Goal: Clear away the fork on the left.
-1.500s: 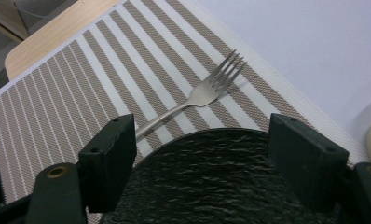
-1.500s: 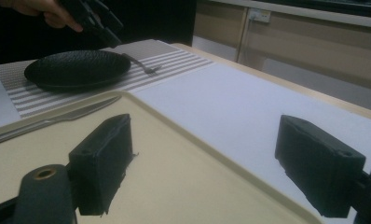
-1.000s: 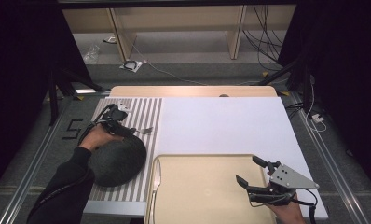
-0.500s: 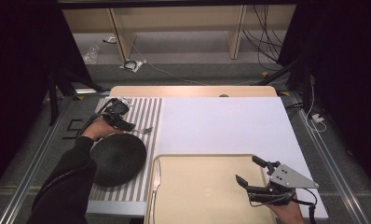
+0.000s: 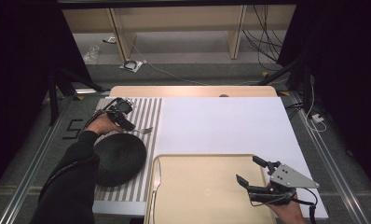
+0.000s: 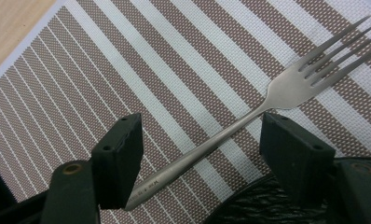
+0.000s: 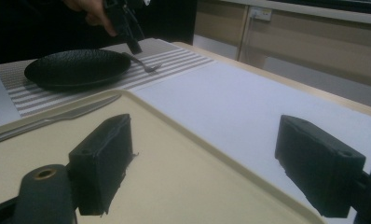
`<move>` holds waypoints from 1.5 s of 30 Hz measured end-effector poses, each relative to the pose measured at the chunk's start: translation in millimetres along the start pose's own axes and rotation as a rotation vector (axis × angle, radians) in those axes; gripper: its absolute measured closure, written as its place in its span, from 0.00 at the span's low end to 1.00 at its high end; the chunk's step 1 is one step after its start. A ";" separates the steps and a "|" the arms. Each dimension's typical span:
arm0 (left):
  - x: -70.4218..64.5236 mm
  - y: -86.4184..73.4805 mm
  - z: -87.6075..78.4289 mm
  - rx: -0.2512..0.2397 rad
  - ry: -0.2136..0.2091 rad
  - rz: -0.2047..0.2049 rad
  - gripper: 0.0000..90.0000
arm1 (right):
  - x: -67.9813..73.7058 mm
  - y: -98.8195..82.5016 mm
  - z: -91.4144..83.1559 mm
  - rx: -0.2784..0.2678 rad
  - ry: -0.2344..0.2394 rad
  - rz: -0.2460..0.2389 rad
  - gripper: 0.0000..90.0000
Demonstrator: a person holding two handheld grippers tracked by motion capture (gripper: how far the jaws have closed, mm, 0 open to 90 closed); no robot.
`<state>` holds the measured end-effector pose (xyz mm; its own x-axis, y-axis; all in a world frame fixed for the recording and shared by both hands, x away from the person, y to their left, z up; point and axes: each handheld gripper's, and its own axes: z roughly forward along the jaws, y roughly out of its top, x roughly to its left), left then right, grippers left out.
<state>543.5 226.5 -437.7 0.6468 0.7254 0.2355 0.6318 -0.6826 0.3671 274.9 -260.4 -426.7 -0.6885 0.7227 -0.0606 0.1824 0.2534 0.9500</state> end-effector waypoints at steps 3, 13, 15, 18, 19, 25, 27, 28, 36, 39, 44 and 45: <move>0.8 0.9 3.6 0.014 0.018 0.024 0.35 | 0.3 -0.1 0.6 0.000 0.001 -0.003 0.22; 5.3 4.6 9.2 0.054 -0.029 0.059 0.37 | 0.5 -0.9 1.7 -0.006 0.002 -0.003 0.22; 5.5 5.7 9.0 0.054 -0.035 0.063 0.38 | 0.5 -0.8 1.6 -0.005 0.003 0.000 0.22; 5.1 7.7 8.9 0.058 -0.040 0.084 0.39 | 0.4 -0.9 1.7 -0.004 0.003 -0.004 0.22; 4.1 8.2 9.4 0.062 -0.043 0.091 0.40 | 0.4 -1.0 1.8 -0.005 0.004 -0.003 0.22; 0.0 9.4 13.6 0.090 -0.059 0.129 0.43 | 1.0 -1.2 2.2 -0.004 0.004 -0.004 0.22; -0.7 9.5 15.0 0.099 -0.064 0.139 0.44 | 1.0 -1.1 2.0 -0.001 0.005 -0.004 0.22; -0.7 9.6 15.5 0.105 -0.064 0.147 0.45 | 0.9 -1.1 2.0 -0.001 0.004 -0.003 0.22; -0.9 10.0 20.9 0.137 -0.079 0.171 0.52 | 1.4 -1.3 1.9 0.004 0.007 0.000 0.22; -1.6 9.9 21.9 0.144 -0.083 0.184 0.53 | 1.7 -1.5 2.5 0.001 0.008 -0.001 0.22; -1.9 10.1 22.8 0.152 -0.083 0.199 0.56 | 1.1 -1.5 2.1 0.007 0.008 -0.004 0.22; -1.8 10.1 23.0 0.157 -0.086 0.204 0.56 | 1.4 -1.7 2.7 0.000 0.009 -0.003 0.22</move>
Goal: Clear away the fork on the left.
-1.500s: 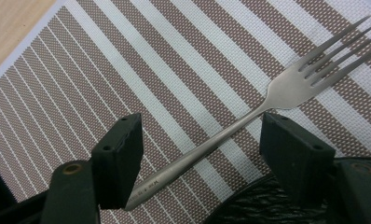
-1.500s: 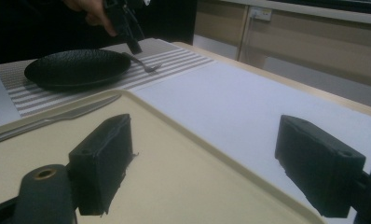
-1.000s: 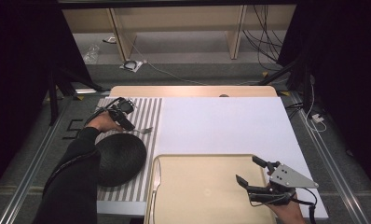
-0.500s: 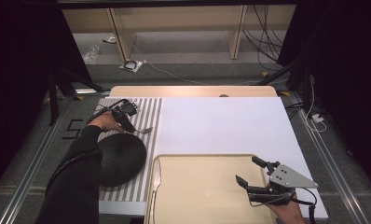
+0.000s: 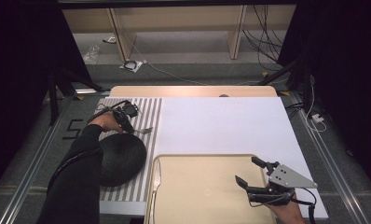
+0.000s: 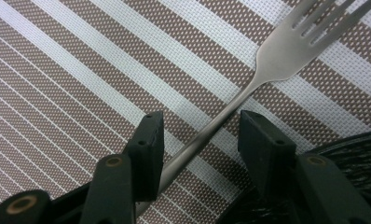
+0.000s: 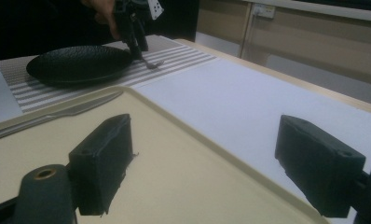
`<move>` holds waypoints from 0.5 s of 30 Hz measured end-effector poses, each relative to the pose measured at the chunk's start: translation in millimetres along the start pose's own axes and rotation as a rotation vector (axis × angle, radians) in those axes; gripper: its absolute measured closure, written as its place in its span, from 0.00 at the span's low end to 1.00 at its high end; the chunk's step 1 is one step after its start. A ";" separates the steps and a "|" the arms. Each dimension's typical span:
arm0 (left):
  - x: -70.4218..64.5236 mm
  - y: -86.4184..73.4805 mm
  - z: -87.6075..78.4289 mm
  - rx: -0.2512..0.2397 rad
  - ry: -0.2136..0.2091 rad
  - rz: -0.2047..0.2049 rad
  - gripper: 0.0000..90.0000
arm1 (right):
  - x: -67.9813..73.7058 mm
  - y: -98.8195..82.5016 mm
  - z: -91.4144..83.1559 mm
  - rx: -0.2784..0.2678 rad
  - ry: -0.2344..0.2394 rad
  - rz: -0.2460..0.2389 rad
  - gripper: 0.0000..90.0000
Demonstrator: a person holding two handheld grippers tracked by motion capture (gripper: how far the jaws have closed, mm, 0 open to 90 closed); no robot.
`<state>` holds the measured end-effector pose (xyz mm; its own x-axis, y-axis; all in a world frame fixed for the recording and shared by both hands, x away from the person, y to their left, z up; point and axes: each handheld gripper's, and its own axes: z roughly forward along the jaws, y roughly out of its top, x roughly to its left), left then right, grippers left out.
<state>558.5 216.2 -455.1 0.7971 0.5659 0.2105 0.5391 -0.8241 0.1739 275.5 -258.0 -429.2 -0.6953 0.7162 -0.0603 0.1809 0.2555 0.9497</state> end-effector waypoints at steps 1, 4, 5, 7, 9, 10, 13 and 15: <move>-0.3 0.0 0.4 0.004 -0.002 0.005 0.57 | 0.1 0.1 -0.2 0.002 -0.001 -0.001 0.22; -0.2 0.2 1.4 0.005 0.003 0.006 0.58 | 0.0 0.0 0.0 -0.001 0.000 0.000 0.22; 0.1 0.3 1.9 0.005 0.003 0.007 0.59 | -0.2 0.2 -0.8 0.008 -0.001 -0.001 0.22; 0.0 0.4 3.0 0.010 0.001 0.014 0.60 | 0.0 0.2 -0.5 0.003 -0.001 0.002 0.22; -0.4 0.3 4.6 0.017 -0.006 0.022 0.60 | -0.2 0.2 -0.6 0.003 -0.001 -0.001 0.22; 0.1 0.4 4.6 0.014 -0.007 0.020 0.60 | -0.4 0.2 -0.9 0.008 -0.001 -0.001 0.22; 0.2 0.4 4.9 0.011 -0.001 0.021 0.62 | -0.3 0.1 -0.8 0.008 -0.001 -0.002 0.22; -0.2 0.5 4.6 0.012 -0.003 0.027 0.63 | -0.2 0.2 -0.7 0.006 0.000 -0.002 0.22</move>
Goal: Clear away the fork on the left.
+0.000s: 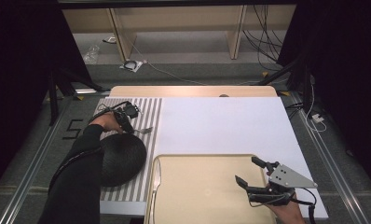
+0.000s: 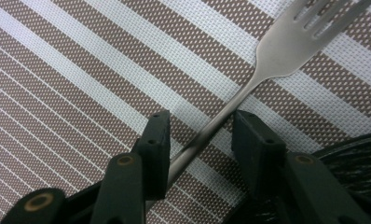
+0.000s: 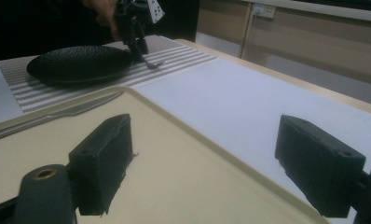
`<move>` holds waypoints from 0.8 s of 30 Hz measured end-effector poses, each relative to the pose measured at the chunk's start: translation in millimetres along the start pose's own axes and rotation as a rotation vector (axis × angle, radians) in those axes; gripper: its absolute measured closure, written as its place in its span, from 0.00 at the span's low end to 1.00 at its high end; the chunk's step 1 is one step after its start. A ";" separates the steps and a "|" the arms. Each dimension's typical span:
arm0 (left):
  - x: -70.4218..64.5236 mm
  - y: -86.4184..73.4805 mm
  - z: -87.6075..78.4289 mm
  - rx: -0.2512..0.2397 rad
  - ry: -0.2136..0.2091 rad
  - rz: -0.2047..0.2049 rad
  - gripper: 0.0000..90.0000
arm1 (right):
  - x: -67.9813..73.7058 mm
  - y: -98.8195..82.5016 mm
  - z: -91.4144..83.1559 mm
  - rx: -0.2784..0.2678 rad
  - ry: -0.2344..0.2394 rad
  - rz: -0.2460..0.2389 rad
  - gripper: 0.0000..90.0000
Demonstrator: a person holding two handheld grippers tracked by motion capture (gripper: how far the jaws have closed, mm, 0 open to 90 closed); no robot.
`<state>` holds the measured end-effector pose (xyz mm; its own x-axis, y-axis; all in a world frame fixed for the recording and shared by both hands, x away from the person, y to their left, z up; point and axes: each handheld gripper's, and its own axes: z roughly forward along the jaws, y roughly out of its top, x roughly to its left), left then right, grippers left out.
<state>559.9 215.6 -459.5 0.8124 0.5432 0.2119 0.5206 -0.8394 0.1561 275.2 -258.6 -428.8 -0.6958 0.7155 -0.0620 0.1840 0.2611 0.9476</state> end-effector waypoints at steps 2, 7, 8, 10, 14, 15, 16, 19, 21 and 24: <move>0.1 0.1 0.2 -0.001 -0.004 0.000 0.65 | -0.1 0.0 0.0 0.000 -0.001 0.000 0.22; 0.3 -0.5 0.1 -0.006 -0.016 0.004 0.69 | 0.4 0.0 0.5 -0.004 0.001 0.003 0.22; 0.2 -0.7 0.1 -0.007 -0.017 0.005 0.69 | 0.1 0.0 0.1 0.001 -0.001 -0.003 0.22; 0.2 -0.7 0.1 -0.008 -0.021 0.005 0.70 | 0.2 -0.2 1.0 -0.008 0.003 0.000 0.22; -0.5 0.7 0.4 -0.007 -0.018 0.015 0.72 | -0.1 -0.3 1.6 -0.009 0.004 -0.006 0.22; -1.0 1.1 0.3 -0.005 -0.017 0.022 0.73 | 0.1 -0.2 1.4 -0.005 0.003 -0.004 0.22; -1.2 1.5 0.1 0.000 -0.020 0.028 0.74 | 0.0 -0.2 1.5 -0.006 0.003 -0.006 0.22; -1.6 1.4 0.1 0.000 -0.027 0.024 0.78 | 0.1 -0.1 0.9 -0.005 0.003 -0.002 0.22; -2.3 1.2 0.0 -0.002 -0.024 0.027 0.78 | 0.1 -0.2 1.1 -0.007 0.003 -0.002 0.22; -3.2 1.1 0.0 -0.006 -0.029 0.036 0.81 | 0.4 0.2 0.4 0.002 0.001 -0.002 0.22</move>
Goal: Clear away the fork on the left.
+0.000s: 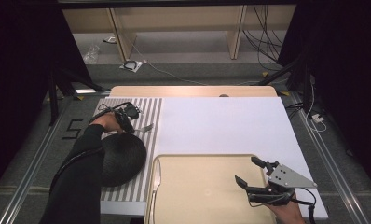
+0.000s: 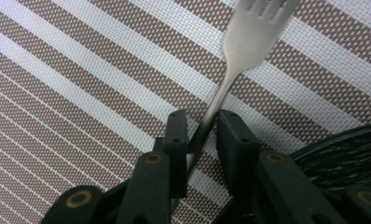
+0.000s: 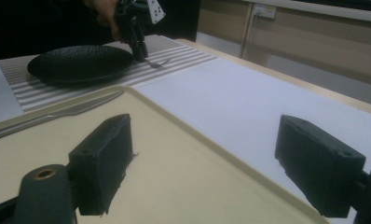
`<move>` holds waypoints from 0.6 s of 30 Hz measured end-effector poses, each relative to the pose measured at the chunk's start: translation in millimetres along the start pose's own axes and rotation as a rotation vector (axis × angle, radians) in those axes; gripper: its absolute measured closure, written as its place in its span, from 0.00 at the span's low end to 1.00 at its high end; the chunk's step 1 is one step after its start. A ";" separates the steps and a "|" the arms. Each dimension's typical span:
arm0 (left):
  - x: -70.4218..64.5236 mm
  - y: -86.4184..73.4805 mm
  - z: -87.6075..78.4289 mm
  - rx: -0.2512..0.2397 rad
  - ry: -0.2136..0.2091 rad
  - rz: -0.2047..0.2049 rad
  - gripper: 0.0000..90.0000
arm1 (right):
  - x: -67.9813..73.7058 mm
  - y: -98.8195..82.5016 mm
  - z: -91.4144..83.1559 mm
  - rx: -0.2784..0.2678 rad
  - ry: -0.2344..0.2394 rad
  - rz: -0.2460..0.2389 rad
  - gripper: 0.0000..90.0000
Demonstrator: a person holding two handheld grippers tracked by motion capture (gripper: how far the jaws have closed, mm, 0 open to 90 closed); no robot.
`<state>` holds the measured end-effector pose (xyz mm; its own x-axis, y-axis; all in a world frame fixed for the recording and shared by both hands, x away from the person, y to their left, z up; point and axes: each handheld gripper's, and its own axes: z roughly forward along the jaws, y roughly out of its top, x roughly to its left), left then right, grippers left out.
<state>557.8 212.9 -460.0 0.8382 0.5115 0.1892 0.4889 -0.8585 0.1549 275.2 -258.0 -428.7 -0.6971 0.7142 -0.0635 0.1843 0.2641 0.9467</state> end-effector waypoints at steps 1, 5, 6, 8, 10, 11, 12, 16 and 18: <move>-0.1 0.0 0.0 -0.001 -0.002 0.001 0.83 | -0.3 -0.3 0.9 -0.009 0.002 -0.003 0.22; -1.0 0.0 0.0 0.000 -0.007 0.008 0.86 | -0.5 -0.5 1.1 -0.009 0.001 -0.005 0.22; -1.3 0.4 -0.1 0.005 -0.008 0.012 0.87 | -0.2 -0.4 1.0 -0.006 0.001 0.000 0.22; -1.8 0.8 -0.1 0.007 -0.012 0.013 0.90 | -0.2 -0.6 1.5 -0.011 0.002 0.002 0.22; -2.5 0.9 0.1 0.001 -0.014 0.013 0.91 | -0.2 -0.4 1.0 -0.008 0.001 -0.001 0.22; -2.7 0.9 0.1 0.000 -0.011 0.015 0.92 | 0.0 -0.4 1.0 -0.009 0.001 -0.001 0.22; -2.8 1.0 -0.1 0.002 -0.009 0.024 0.92 | -0.1 -0.4 1.0 -0.008 0.001 -0.002 0.22; -3.5 1.2 -0.4 0.004 -0.003 0.037 0.93 | -0.6 -0.6 1.2 -0.004 0.002 0.002 0.22; -3.3 1.7 -0.5 0.003 0.011 0.036 0.94 | -0.8 -0.6 1.4 -0.007 0.002 0.004 0.22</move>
<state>555.8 209.8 -459.9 0.8524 0.4809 0.2053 0.4593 -0.8763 0.1454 276.7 -257.8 -429.7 -0.6979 0.7138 -0.0595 0.1819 0.2570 0.9492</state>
